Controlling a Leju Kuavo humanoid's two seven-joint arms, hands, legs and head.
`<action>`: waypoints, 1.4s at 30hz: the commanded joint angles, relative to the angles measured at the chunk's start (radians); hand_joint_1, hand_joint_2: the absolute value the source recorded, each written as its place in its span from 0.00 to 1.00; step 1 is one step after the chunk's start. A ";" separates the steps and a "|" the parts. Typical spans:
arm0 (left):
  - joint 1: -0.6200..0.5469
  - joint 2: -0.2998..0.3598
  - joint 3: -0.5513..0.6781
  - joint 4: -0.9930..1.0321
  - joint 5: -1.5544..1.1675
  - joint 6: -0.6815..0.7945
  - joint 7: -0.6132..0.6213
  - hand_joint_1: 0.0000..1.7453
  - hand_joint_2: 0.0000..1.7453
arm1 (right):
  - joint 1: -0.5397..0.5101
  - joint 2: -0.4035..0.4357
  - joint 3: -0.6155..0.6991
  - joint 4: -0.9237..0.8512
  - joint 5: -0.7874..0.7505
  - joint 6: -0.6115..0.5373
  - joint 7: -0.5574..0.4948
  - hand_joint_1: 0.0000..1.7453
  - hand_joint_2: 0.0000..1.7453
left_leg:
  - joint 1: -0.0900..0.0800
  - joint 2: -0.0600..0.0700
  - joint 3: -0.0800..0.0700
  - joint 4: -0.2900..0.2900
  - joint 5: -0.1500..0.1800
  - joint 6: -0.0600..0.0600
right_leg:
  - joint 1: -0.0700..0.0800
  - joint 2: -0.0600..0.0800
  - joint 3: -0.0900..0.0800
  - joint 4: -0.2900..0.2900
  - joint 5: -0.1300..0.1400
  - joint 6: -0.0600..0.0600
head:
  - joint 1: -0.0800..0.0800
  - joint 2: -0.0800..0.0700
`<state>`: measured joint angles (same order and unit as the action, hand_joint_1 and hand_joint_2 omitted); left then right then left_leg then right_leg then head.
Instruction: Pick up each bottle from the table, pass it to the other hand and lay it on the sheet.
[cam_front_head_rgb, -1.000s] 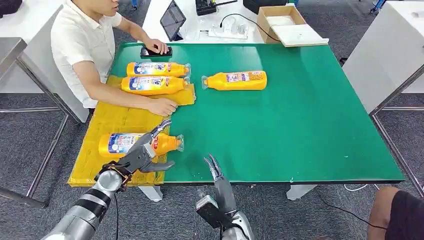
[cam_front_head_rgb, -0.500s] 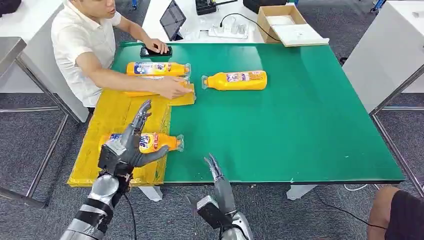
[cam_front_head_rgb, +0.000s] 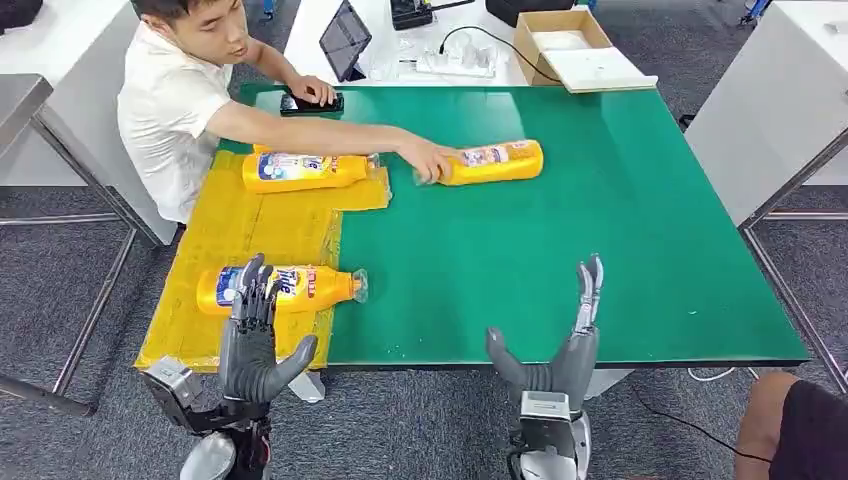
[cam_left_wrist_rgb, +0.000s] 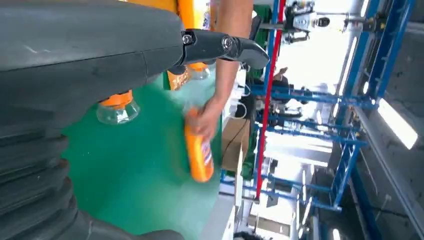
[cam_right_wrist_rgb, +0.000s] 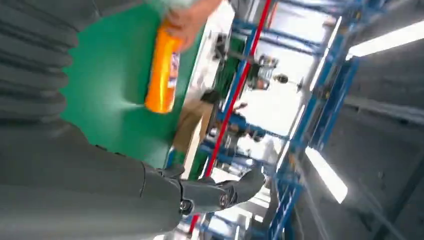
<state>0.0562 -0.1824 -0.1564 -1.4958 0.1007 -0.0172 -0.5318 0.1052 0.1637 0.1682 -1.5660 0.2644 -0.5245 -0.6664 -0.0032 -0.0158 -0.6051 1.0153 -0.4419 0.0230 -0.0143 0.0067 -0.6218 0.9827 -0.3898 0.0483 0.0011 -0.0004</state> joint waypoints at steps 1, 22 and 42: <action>0.000 -0.024 0.002 0.004 -0.037 0.030 -0.005 0.00 1.00 | 0.015 0.013 -0.079 0.005 0.088 -0.094 -0.032 0.00 1.00 | 0.001 0.000 0.003 -0.001 -0.001 -0.001 | 0.001 -0.001 0.004 0.000 -0.002 -0.002 | 0.000 0.000; -0.036 -0.002 -0.058 0.041 -0.190 0.219 -0.026 0.00 1.00 | -0.191 -0.213 -0.148 0.405 0.548 -0.004 0.267 0.00 1.00 | 0.000 0.001 0.004 -0.001 0.000 -0.001 | 0.000 0.000 0.004 -0.002 0.000 -0.001 | 0.000 0.000; -0.115 -0.001 -0.094 0.127 -0.186 0.197 -0.028 0.00 1.00 | -0.370 -0.267 0.006 0.741 0.667 0.080 0.298 0.00 1.00 | 0.000 0.002 0.006 -0.002 -0.001 -0.001 | 0.000 0.001 0.006 -0.002 0.000 -0.001 | 0.000 0.000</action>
<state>-0.0045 -0.2064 -0.2262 -1.4626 -0.0938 0.1873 -0.5650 -0.1737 -0.0790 0.0805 -1.0433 0.9190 -0.4643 -0.3685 -0.0045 -0.0159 -0.6048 1.0154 -0.4414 0.0236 -0.0156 0.0067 -0.6210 0.9829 -0.3891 0.0491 0.0008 -0.0004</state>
